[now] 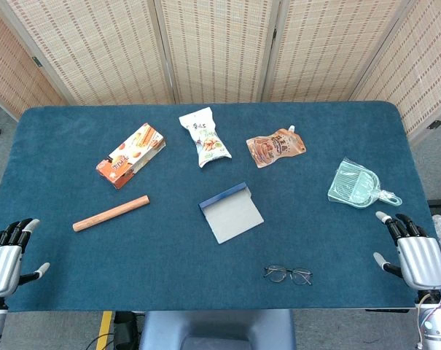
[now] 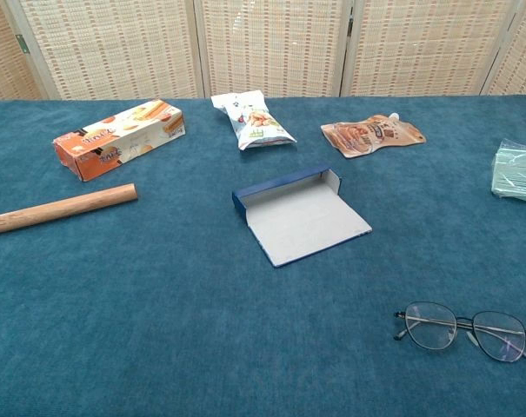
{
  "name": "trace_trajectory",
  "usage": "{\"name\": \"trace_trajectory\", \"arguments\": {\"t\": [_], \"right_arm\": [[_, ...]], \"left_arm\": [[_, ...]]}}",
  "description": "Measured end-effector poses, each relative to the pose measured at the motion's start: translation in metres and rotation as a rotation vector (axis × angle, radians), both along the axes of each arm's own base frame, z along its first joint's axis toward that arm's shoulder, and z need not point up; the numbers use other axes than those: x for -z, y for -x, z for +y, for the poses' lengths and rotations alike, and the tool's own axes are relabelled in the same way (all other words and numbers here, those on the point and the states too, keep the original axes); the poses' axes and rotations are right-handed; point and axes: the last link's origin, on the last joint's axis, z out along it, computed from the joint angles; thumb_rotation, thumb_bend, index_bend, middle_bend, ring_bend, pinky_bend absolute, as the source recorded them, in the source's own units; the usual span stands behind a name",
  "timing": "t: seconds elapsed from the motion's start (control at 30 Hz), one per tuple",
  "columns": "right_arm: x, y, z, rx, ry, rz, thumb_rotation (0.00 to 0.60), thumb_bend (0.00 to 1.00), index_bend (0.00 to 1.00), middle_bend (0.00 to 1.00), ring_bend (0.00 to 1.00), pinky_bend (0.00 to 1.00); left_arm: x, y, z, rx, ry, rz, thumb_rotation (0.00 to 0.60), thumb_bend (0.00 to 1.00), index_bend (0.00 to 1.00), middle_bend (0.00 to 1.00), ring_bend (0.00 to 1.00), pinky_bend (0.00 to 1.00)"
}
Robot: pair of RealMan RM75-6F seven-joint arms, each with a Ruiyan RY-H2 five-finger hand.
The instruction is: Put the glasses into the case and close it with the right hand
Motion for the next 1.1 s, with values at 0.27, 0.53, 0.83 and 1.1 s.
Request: {"name": "trace_trajectory", "arguments": {"t": [0.27,0.53,0.83,1.1], "right_arm": [[0.002,-0.006,0.001,-0.023,-0.017,-0.021,0.600,0.19,0.16,0.37,0.26,0.35],[0.014,-0.018,0.002,-0.063,-0.069,-0.039,0.600,0.19,0.22,0.61,0.60,0.62],[0.059,-0.040,0.001,-0.116,-0.250,-0.085,0.600,0.19,0.31,0.92,0.96,0.88],[0.096,-0.053,-0.002,-0.100,-0.373,-0.110,0.600,0.21,0.43,1.00,1.00,0.99]], "left_arm": [[-0.001,-0.001,-0.001,0.023,-0.013,-0.009,0.600,0.19,0.17,0.16,0.15,0.24],[-0.004,-0.001,-0.005,0.020,-0.025,-0.013,0.600,0.19,0.18,0.16,0.15,0.24],[-0.005,0.004,-0.012,-0.007,-0.019,-0.019,0.600,0.19,0.19,0.16,0.15,0.24],[-0.008,0.010,-0.018,-0.026,-0.026,-0.021,0.600,0.19,0.19,0.16,0.15,0.24]]}}
